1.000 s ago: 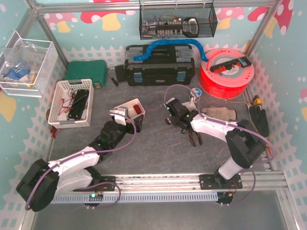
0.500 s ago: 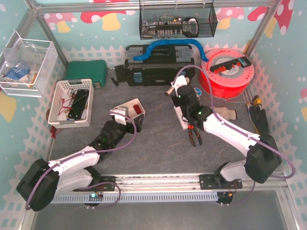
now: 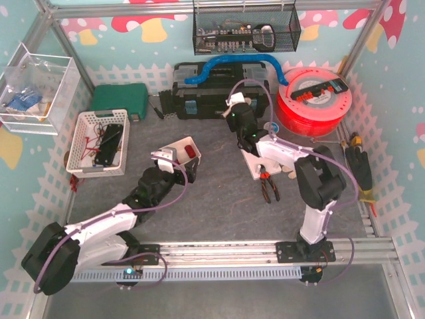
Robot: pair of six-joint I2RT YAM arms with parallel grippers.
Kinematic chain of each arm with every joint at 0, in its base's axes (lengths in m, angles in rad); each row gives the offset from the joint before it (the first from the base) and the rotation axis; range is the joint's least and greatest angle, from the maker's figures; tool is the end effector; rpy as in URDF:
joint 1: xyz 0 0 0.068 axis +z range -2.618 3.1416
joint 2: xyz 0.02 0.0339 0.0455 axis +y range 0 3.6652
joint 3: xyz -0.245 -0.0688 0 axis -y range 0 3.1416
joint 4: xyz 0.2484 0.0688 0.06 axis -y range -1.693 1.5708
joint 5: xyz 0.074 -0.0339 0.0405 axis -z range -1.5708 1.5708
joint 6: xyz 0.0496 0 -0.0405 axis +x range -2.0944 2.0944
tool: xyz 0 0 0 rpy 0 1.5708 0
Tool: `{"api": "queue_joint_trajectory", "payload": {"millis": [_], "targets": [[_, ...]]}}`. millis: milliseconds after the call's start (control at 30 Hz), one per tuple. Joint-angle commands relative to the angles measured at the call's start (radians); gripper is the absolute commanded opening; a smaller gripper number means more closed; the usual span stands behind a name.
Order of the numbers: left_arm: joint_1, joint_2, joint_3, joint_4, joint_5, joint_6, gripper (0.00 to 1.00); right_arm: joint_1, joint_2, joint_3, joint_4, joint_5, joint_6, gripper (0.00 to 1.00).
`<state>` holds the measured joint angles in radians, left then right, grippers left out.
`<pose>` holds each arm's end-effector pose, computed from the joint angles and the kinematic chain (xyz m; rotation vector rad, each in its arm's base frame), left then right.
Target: Install the large spring
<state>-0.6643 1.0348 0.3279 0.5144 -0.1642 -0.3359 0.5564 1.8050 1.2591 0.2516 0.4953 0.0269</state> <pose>0.1966 -0.1437 0.1849 0.1732 1.7889 -0.5789 0.3800 0.2086 0.2400 -0.1450 1.8234 -0.0519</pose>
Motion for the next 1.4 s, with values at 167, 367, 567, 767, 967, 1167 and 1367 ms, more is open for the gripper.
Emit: {"api": "queue_joint_trajectory", "payload": {"millis": [167,367,567,767,967,1167,1367], "targets": [[-0.008,-0.013,0.013,0.019,0.006,0.005,0.99,-0.001,0.132,0.082,-0.142,-0.108,0.096,0.58],[-0.008,-0.015,0.010,0.024,0.014,-0.001,0.99,-0.001,0.004,0.025,-0.307,-0.182,0.229,0.76],[-0.008,-0.010,0.010,0.027,0.017,-0.004,0.99,0.000,-0.227,-0.143,-0.342,-0.285,0.356,0.81],[-0.009,-0.024,0.010,0.023,0.017,-0.009,0.99,0.000,-0.362,-0.244,-0.377,-0.336,0.372,0.79],[-0.009,-0.039,0.002,0.023,0.028,-0.004,0.99,0.013,-0.355,-0.263,-0.367,-0.548,0.396,0.67],[-0.009,-0.038,0.003,0.020,0.028,0.000,0.99,0.039,-0.432,-0.367,-0.426,-0.470,0.507,0.51],[-0.011,-0.037,0.006,0.023,0.051,-0.006,0.99,0.040,-0.563,-0.500,-0.616,-0.457,0.616,0.50]]}}
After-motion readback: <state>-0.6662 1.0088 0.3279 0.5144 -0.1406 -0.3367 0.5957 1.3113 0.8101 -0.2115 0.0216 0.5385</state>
